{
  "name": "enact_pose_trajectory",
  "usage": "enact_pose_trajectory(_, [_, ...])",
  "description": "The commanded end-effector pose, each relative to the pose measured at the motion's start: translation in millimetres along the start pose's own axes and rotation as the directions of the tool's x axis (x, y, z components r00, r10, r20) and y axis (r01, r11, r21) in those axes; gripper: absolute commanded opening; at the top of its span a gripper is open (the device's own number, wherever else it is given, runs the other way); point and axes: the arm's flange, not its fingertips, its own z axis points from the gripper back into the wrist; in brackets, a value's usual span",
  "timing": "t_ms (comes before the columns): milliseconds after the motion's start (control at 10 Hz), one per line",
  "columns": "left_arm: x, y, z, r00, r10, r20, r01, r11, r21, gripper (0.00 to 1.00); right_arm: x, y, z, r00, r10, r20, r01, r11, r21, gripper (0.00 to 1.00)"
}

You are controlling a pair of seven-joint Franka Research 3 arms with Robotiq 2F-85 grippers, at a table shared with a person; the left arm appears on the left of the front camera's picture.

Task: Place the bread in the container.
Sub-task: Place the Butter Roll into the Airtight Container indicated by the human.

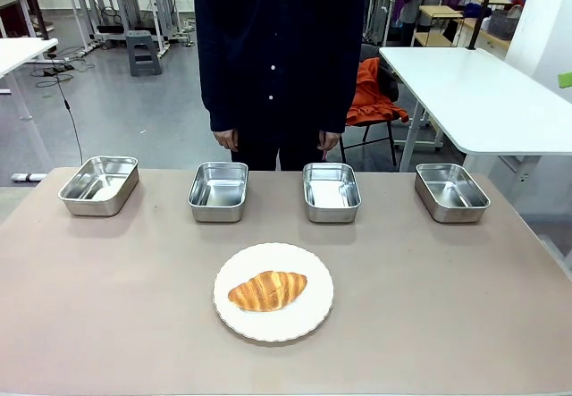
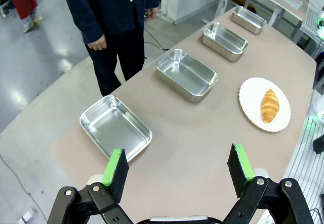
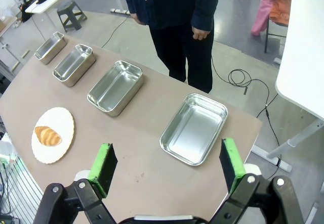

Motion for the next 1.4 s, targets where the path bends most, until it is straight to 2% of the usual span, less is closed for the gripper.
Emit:
enact_pose_trajectory(0, [0.0,-0.5,0.9,1.000,-0.001,0.009,0.001,1.000,-0.001,1.00,0.5,-1.5,-0.9,1.000,0.006,0.017,-0.007,1.000,0.007,1.00])
enact_pose_trajectory(1300, [0.0,-0.5,0.9,1.000,-0.001,0.009,0.001,1.000,-0.001,1.00,0.5,-1.5,-0.9,1.000,0.006,0.017,-0.007,1.000,0.007,1.00])
